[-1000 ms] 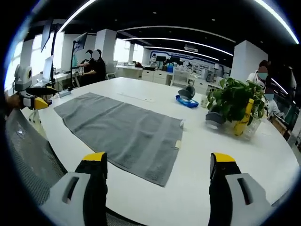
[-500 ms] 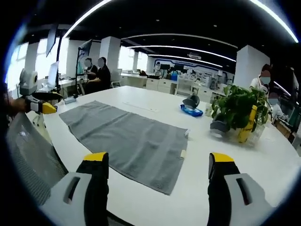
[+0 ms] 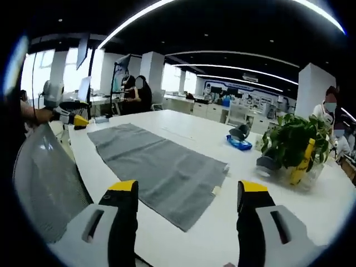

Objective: Fold the towel on the table until its edges align and the towel forms a compact rectangular stack.

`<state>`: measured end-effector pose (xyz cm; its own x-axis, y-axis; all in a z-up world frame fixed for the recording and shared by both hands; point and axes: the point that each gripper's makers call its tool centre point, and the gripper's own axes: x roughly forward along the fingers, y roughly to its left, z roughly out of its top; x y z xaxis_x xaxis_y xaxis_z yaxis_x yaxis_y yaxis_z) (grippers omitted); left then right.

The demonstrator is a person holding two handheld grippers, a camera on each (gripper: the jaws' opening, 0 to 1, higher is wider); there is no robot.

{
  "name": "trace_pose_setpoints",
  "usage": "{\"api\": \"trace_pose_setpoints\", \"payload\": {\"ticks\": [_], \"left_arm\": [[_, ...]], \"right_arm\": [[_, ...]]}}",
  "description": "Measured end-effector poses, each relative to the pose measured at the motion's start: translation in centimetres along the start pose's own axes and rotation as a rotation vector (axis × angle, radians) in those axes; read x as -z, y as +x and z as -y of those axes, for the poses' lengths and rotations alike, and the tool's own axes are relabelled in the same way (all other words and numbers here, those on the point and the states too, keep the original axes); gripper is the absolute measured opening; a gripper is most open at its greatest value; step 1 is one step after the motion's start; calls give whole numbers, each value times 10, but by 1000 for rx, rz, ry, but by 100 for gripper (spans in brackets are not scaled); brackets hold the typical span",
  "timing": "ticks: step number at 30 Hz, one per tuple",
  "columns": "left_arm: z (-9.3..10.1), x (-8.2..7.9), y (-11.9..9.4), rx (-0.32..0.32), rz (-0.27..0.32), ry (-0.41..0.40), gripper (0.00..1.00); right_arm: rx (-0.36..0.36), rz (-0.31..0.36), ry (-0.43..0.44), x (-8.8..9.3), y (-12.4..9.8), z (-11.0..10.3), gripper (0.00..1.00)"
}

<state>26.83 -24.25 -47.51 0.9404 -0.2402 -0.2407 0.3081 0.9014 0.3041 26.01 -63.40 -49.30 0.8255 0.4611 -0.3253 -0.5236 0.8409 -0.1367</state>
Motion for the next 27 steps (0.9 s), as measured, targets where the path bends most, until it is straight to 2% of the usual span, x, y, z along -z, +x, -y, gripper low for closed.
{"api": "trace_pose_setpoints", "payload": {"ticks": [1, 3, 4, 5, 6, 7, 8, 9, 10, 14, 18, 20, 21, 22, 23, 27], "left_arm": [[4, -6, 1, 6, -4, 46, 85], [6, -16, 2, -11, -3, 68, 84], [7, -27, 3, -24, -10, 44, 84], [9, -43, 4, -22, 30, -4, 84], [11, -50, 5, -21, 44, -11, 84], [12, -64, 7, -28, 64, 2, 85], [15, -81, 11, -30, 88, 42, 85], [18, -91, 13, -34, 99, 68, 85], [22, -108, 17, -44, 121, 102, 85], [44, -148, 28, -29, 166, 118, 86], [79, -180, 41, 35, 171, 119, 86], [100, -191, 48, 102, 169, 102, 86], [108, -193, 52, 138, 154, 96, 87], [117, -197, 58, 180, 126, 80, 90], [123, -202, 61, 214, 129, 87, 91], [137, -234, 70, 275, 172, 163, 86]], "right_arm": [[-1, 13, 23, 0, -4, 13, 73], [3, 25, 39, -2, -9, 34, 75], [1, 28, 23, -4, -10, 42, 75], [-14, 23, -48, -7, -10, 56, 75], [-26, 17, -78, -8, -9, 65, 75], [-34, 14, -93, -11, -8, 75, 75], [-39, 27, -97, -18, -6, 87, 75], [-41, 34, -100, -23, -6, 96, 75], [-45, 61, -109, -35, -6, 109, 76], [-66, 92, -176, -58, -7, 139, 77], [-111, 117, -200, -78, -7, 166, 76], [-175, 120, -249, -82, -4, 175, 75], [-187, 117, -240, -83, -2, 181, 75], [-214, 84, -212, -81, 2, 188, 76], [-229, 76, -194, -82, 5, 192, 76], [-246, 69, -168, -96, 16, 205, 76]]}}
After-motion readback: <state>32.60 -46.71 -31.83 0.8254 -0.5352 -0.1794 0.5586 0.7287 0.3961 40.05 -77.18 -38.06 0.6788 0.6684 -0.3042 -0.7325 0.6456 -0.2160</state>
